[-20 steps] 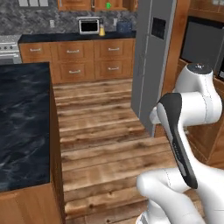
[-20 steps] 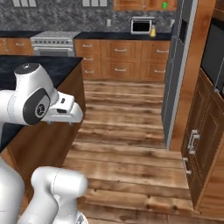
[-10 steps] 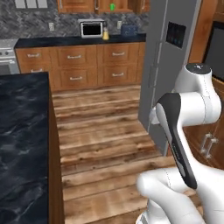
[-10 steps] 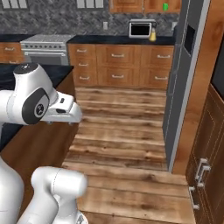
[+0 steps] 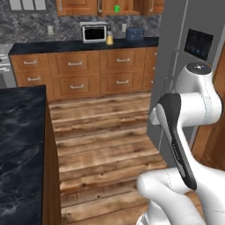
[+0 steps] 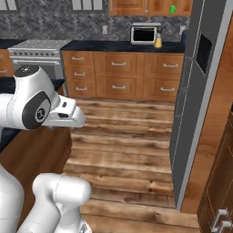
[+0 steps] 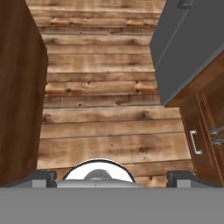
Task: There is a tray on the dining counter. Grab the cup, mug, and pitcher and place them on the tray. The pitcher may be placed next to the tray if it cannot fit the tray.
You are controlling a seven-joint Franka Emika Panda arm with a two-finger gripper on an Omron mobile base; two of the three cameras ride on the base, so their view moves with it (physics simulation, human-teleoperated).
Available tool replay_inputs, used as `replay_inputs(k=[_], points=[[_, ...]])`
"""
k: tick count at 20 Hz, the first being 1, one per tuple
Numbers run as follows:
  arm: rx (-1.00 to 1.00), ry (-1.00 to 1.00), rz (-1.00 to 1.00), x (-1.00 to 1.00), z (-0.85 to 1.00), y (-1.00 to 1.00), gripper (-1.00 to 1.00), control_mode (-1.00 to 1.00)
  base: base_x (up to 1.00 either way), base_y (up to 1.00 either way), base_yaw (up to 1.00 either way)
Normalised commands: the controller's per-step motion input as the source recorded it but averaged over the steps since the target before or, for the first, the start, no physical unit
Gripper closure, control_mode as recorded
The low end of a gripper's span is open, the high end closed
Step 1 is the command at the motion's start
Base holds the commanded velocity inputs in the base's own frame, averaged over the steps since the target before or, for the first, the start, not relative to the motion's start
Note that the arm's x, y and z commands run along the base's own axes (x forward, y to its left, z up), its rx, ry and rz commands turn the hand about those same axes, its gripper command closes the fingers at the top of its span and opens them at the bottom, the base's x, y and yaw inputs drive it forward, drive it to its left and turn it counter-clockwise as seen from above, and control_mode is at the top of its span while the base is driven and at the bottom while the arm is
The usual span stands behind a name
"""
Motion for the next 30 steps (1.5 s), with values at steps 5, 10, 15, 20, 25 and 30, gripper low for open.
replay_inputs(k=[5, 10, 15, 20, 25, 30], points=[[0.0, 0.0, 0.0, 0.0, 0.0, 0.0, -1.0, 1.0, 1.0, -0.31, 0.0], [0.0, 0.0, 0.0, 0.0, 0.0, 0.0, -1.0, 1.0, 1.0, -0.33, 0.0], [0.0, 0.0, 0.0, 0.0, 0.0, 0.0, -1.0, 1.0, 1.0, -0.37, 0.0], [0.0, 0.0, 0.0, 0.0, 0.0, 0.0, -1.0, 1.0, 1.0, -0.32, 0.0], [0.0, 0.0, 0.0, 0.0, 0.0, 0.0, -1.0, 1.0, 1.0, -0.18, 0.0], [0.0, 0.0, 0.0, 0.0, 0.0, 0.0, -1.0, 1.0, 1.0, -0.03, 0.0]])
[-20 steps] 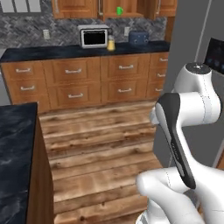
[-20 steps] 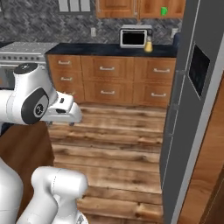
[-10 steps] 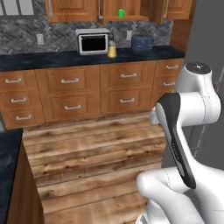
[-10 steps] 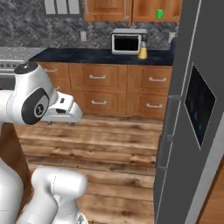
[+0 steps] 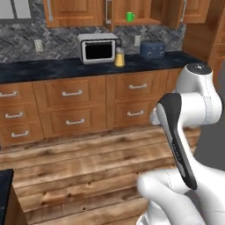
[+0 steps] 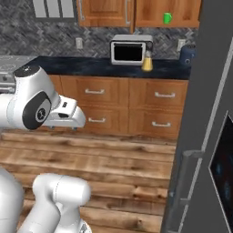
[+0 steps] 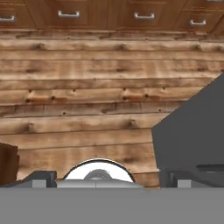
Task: There is a tray on the dining counter. Grab the cup, mug, and pitcher and place them on the tray. The pitcher may be placed next to the tray if it cannot fit the tray.
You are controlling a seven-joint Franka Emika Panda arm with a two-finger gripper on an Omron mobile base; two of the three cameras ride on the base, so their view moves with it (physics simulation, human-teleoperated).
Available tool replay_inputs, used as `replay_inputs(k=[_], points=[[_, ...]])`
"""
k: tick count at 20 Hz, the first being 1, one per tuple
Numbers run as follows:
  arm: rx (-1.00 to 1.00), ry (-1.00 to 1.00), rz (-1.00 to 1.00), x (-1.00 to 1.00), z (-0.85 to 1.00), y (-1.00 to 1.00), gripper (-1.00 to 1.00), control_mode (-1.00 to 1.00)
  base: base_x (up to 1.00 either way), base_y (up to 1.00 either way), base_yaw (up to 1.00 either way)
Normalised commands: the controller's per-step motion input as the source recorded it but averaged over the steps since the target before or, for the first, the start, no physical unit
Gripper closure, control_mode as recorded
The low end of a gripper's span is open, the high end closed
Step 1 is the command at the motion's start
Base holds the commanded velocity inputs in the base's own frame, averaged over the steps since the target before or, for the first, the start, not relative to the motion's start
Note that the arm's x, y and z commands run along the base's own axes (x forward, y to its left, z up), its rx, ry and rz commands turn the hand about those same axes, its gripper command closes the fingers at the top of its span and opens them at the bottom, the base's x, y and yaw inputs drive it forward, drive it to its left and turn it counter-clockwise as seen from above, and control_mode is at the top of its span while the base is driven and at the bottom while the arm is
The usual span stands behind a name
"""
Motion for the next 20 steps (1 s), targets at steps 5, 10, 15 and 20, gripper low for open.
replay_inputs(k=[5, 10, 15, 20], points=[[0.0, 0.0, 0.0, 0.0, 0.0, 0.0, -1.0, 1.0, 1.0, 0.0, 0.01], [0.0, 0.0, 0.0, 0.0, 0.0, 0.0, -1.0, 1.0, 1.0, -0.04, 0.0], [0.0, 0.0, 0.0, 0.0, 0.0, 0.0, -1.0, 1.0, 1.0, -0.08, 0.0], [0.0, 0.0, 0.0, 0.0, 0.0, 0.0, -1.0, 1.0, 1.0, -0.14, 0.0]])
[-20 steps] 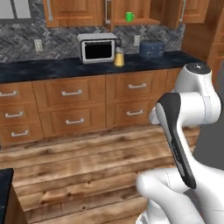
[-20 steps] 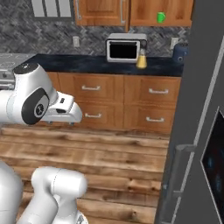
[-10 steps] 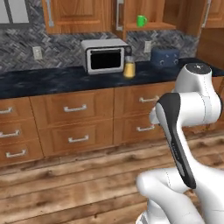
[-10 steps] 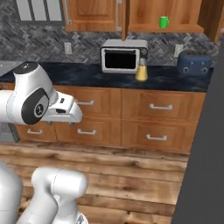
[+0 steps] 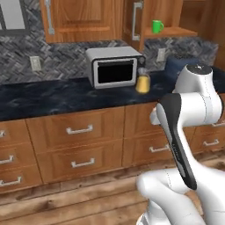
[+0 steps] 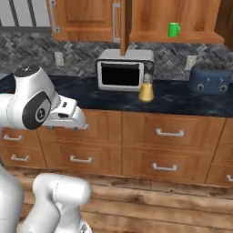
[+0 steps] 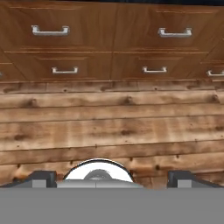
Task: There is a tray on the dining counter. Grab the cup, mug, and pitcher and place them on the tray. The pitcher may be placed next to the tray if it cannot fit the tray.
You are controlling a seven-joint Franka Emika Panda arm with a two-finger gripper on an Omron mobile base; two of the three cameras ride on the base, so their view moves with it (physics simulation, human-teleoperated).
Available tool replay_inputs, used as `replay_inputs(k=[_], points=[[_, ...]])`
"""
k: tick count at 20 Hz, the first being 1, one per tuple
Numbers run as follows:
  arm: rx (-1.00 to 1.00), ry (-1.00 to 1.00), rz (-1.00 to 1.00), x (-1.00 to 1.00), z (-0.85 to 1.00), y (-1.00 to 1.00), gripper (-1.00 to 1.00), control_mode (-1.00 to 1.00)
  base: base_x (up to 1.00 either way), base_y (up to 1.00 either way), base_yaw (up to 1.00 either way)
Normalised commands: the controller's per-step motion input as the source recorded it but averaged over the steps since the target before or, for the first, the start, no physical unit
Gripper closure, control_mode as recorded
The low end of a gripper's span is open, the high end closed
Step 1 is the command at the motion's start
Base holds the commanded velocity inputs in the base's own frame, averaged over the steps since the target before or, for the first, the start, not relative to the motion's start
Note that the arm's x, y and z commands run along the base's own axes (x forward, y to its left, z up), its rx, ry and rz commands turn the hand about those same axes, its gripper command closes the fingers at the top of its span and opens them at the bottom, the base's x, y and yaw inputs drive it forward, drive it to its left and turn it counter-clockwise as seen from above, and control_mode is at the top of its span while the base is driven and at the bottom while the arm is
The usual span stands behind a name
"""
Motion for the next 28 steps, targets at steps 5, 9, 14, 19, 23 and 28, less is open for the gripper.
replay_inputs(k=[5, 9, 14, 19, 23, 28], points=[[0.0, 0.0, 0.0, 0.0, 0.0, 0.0, -1.0, 1.0, 1.0, -0.31, 0.0], [0.0, 0.0, 0.0, 0.0, 0.0, 0.0, -1.0, 1.0, 0.68, -0.45, 0.01], [0.0, 0.0, 0.0, 0.0, 0.0, 0.0, -1.0, 1.0, -0.11, -0.95, 0.09], [0.0, 0.0, 0.0, 0.0, 0.0, 0.0, -1.0, 1.0, -0.12, -1.0, 0.1], [0.0, 0.0, 0.0, 0.0, 0.0, 0.0, -1.0, 1.0, 0.06, -0.8, 0.01], [0.0, 0.0, 0.0, 0.0, 0.0, 0.0, -1.0, 1.0, 0.65, -0.5, 0.0]])
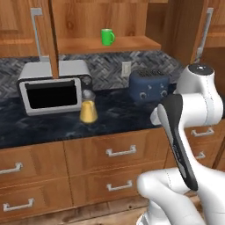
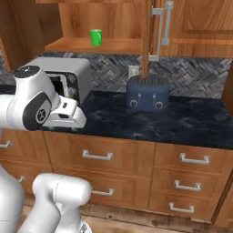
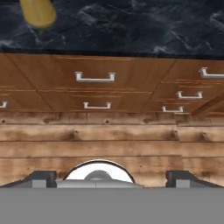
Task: There is a tray on the dining counter. Grab the cup, mug, and pitcher and place them on the tray. The pitcher may be placed next to the tray if it cannot fit the tray.
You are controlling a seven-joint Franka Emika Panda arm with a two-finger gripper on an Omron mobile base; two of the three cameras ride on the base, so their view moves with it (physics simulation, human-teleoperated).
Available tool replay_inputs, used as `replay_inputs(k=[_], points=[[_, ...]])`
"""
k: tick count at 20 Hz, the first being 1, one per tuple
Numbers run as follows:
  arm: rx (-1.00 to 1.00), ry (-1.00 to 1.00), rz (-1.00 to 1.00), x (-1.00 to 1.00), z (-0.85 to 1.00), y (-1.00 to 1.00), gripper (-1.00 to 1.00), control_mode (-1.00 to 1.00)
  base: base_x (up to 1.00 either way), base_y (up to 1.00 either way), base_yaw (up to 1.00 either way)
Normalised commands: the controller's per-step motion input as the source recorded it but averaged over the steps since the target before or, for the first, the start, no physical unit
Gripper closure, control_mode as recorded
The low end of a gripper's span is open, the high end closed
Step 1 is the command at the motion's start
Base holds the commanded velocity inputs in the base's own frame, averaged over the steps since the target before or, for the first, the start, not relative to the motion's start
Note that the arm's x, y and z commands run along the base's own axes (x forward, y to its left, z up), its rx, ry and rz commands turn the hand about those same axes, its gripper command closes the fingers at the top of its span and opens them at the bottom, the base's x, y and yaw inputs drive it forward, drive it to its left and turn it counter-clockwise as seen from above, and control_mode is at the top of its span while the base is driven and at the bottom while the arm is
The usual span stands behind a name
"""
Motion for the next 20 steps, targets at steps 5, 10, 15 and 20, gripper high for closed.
replay_inputs(k=[5, 10, 15, 20], points=[[0.0, 0.0, 0.0, 0.0, 0.0, 0.0, -1.0, 1.0, 0.81, -0.42, 0.0], [0.0, 0.0, 0.0, 0.0, 0.0, 0.0, -1.0, 1.0, 0.67, -0.25, 0.0], [0.0, 0.0, 0.0, 0.0, 0.0, 0.0, -1.0, 1.0, 0.51, -0.01, 0.0], [0.0, 0.0, 0.0, 0.0, 0.0, 0.0, -1.0, 1.0, 0.5, -0.04, 0.0]])
